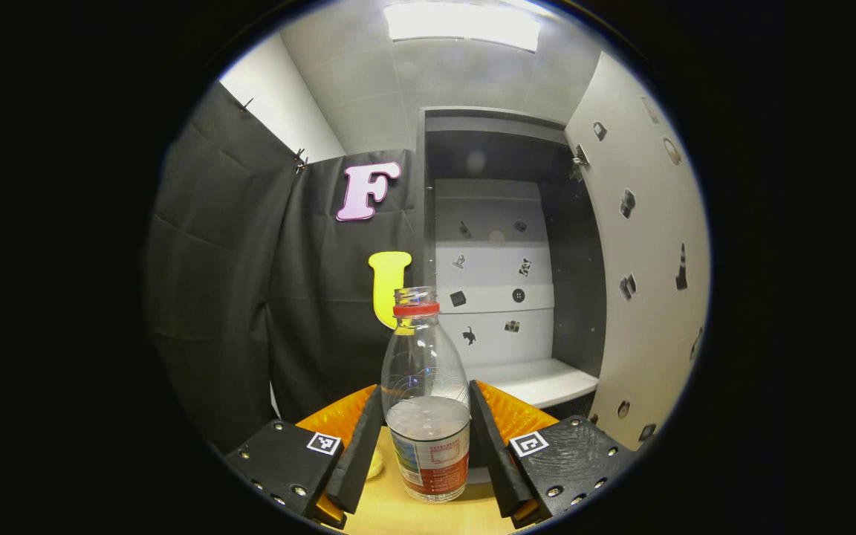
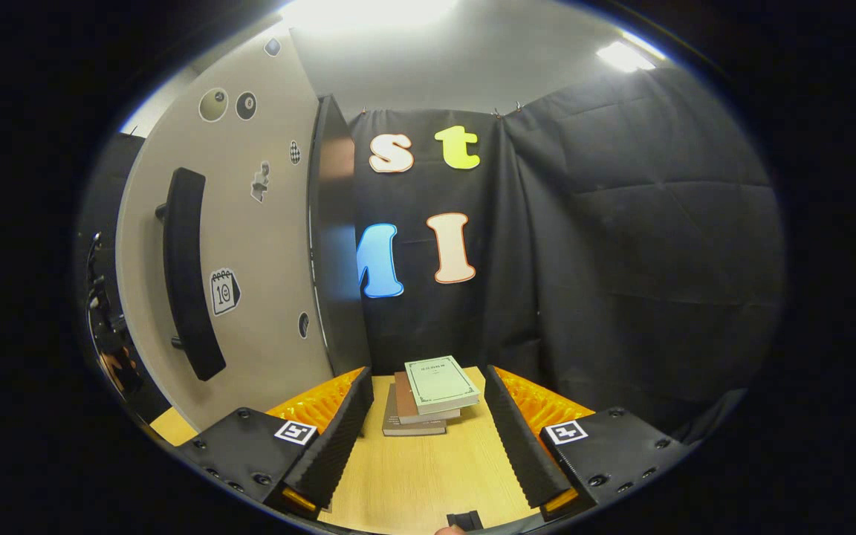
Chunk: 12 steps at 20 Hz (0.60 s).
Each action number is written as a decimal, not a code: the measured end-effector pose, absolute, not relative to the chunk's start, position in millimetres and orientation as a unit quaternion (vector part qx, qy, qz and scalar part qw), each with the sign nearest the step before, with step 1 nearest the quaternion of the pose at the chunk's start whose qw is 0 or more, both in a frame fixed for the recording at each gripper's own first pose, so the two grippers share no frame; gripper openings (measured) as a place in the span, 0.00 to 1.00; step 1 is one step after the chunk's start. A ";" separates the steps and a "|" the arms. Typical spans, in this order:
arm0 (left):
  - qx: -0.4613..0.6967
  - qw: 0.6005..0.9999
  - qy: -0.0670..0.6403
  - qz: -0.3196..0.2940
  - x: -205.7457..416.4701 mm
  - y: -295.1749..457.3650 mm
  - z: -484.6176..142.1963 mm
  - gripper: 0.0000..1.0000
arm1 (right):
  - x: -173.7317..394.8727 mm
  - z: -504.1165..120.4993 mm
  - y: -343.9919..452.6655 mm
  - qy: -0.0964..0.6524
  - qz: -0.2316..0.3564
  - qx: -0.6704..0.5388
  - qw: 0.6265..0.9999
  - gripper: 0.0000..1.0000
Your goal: Open the cabinet door with the right hand, grasp the bottle in the cabinet with the left hand and place it on the coaster, then close the cabinet door with the right hand.
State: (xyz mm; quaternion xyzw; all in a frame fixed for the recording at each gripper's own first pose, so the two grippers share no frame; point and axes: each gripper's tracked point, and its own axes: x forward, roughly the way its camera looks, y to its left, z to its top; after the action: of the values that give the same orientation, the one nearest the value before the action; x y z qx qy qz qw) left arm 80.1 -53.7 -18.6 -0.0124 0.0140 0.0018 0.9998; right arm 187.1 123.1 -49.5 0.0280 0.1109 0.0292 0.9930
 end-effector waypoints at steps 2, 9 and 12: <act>-0.007 1.000 0.023 -0.004 62.1 -55.0 -44.2 0.63 | 184.8 -46.9 121.0 0.102 0.024 0.025 0.994 0.96; -0.007 0.996 0.083 -0.013 13.8 -54.1 -150.9 0.65 | 182.4 -44.1 118.5 0.092 0.011 0.033 0.995 0.96; -0.029 0.995 0.096 -0.007 4.4 -47.6 -184.2 0.65 | 182.0 -44.1 122.5 0.091 0.010 0.026 0.995 0.98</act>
State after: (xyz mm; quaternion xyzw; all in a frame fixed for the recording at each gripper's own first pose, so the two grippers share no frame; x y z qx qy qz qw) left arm 4.4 -47.6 -184.2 -0.0292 0.0959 -0.0072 0.9949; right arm 182.0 122.5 -44.1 0.0256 0.0913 0.0097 0.9954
